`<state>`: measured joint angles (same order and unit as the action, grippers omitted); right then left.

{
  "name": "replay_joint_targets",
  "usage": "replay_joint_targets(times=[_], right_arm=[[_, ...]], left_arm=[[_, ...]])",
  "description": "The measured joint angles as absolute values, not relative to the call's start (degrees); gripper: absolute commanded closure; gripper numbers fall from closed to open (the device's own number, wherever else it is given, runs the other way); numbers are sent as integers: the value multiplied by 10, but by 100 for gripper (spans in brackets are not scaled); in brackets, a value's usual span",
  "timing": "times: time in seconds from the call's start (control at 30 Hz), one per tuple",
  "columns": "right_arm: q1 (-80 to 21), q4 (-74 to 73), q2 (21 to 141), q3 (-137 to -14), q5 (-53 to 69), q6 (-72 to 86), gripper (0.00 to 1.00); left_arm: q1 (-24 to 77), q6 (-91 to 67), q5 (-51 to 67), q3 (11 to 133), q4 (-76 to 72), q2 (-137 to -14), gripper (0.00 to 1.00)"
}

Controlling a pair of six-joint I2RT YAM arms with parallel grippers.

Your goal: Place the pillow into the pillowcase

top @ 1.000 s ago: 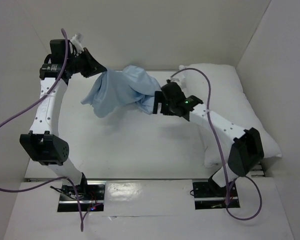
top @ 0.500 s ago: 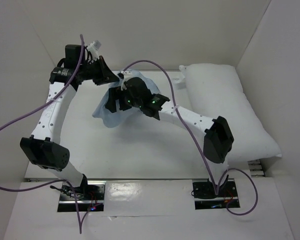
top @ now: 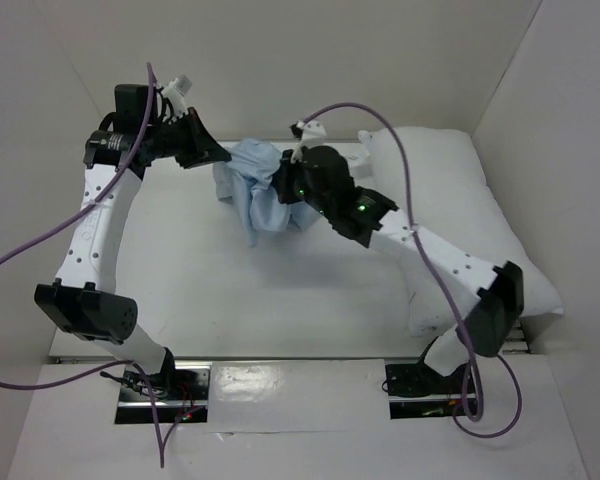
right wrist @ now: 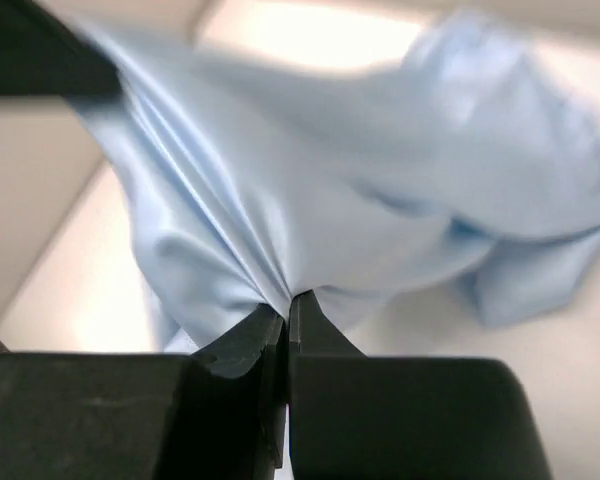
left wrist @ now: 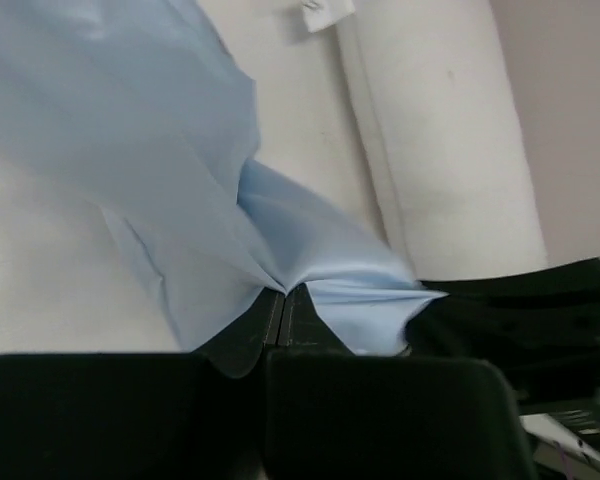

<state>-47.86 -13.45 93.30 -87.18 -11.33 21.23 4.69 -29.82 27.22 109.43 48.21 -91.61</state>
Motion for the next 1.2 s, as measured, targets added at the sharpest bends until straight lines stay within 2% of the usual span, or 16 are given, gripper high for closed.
replay_joint_targets(times=[0.1,0.13,0.2,0.23,0.27,0.3,0.33,0.37,0.43,0.47,0.5,0.63,0.7,0.87,0.9,1.2], right_arm=[[-465,-116,841,-841,-120,188,100],[-462,-115,815,-825,-120,181,100],[-449,-112,772,-776,-113,168,100],[-437,-114,759,-752,-118,163,96],[-416,-119,752,-725,-120,157,86],[-386,-121,752,-701,-119,156,73],[-356,-131,763,-686,-121,159,46],[-324,-147,784,-682,-123,164,38],[-268,-177,842,-683,-123,171,34],[-247,-194,867,-683,-123,174,28],[-230,-210,885,-679,-121,179,24],[-222,-259,871,-640,-99,188,15],[-227,-265,853,-640,-95,192,15],[-230,-288,811,-630,-100,201,8],[-229,-293,807,-625,-103,203,8],[-189,-323,809,-611,-109,207,6]], left_arm=[[58,-303,327,1094,483,-907,99],[67,-304,345,1086,471,-900,89],[86,-302,372,1050,443,-880,55],[93,-298,370,1028,428,-874,27],[93,-293,369,1006,414,-872,23],[92,-297,363,990,407,-880,21],[91,-294,361,982,405,-897,21],[90,-288,358,980,405,-929,21],[91,-284,346,978,403,-994,21],[95,-282,335,965,400,-1024,23],[100,-282,321,942,399,-1042,30],[138,-285,279,834,418,-1037,45],[166,-287,272,802,411,-1018,45],[274,-289,258,753,391,-973,17],[299,-289,253,752,387,-974,15],[478,-309,161,756,336,-1040,12]])
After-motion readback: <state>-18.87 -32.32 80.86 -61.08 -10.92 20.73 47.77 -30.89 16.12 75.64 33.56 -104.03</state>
